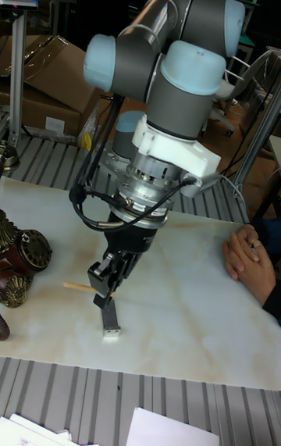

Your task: Dial a number on an old rotary phone

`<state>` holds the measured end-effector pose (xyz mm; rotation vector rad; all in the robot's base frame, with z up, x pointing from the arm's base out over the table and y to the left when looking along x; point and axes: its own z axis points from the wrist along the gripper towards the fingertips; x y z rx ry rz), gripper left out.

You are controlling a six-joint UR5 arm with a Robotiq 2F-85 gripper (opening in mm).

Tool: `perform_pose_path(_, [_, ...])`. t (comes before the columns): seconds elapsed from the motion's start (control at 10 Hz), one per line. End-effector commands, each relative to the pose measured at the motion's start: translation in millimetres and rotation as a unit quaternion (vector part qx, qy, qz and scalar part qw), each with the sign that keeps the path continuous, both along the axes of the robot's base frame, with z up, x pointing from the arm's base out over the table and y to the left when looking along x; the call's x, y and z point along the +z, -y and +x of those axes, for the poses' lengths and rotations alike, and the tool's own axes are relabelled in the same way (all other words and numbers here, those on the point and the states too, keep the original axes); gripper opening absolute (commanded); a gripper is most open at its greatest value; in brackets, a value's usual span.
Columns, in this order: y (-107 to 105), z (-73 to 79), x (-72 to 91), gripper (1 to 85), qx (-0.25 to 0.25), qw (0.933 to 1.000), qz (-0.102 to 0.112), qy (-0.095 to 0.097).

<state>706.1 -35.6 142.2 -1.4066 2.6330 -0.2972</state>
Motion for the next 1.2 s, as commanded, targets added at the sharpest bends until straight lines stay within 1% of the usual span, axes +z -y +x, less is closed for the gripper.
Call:
perform_pose_path(0.0, [6.9, -3.8, 4.0, 2.0, 0.02, 0.9998, 0.003, 0.001])
perform_pose_path(0.1, [9.1, 4.3, 6.2, 2.0, 0.026, 0.9995, -0.003, 0.016])
perform_pose_path(0.2, [4.3, 10.8, 7.5, 2.0, 0.04, 0.9988, 0.002, 0.028])
perform_pose_path(0.3, [-4.5, 16.1, 8.5, 2.0, 0.055, 0.9976, 0.015, 0.038])
perform_pose_path(0.4, [0.0, 21.0, 10.4, 2.0, 0.069, 0.9965, 0.002, 0.047])
perform_pose_path(0.5, [9.4, 21.1, 11.2, 2.0, 0.06, 0.997, -0.014, 0.046])
perform_pose_path(0.6, [11.8, 17.6, 10.4, 2.0, 0.063, 0.9971, -0.02, 0.039])
perform_pose_path(0.8, [6.0, 10.1, 9.4, 2.0, 0.067, 0.9973, -0.011, 0.028])
perform_pose_path(0.9, [10.7, -3.7, 19.8, 2.0, 0.069, 0.997, -0.018, 0.03])
perform_pose_path(1.0, [22.1, -13.6, 25.7, 2.0, 0.075, 0.9966, -0.015, 0.031])
perform_pose_path(1.1, [30.6, -26.1, 27.2, 2.0, 0.078, 0.9965, -0.002, 0.032])
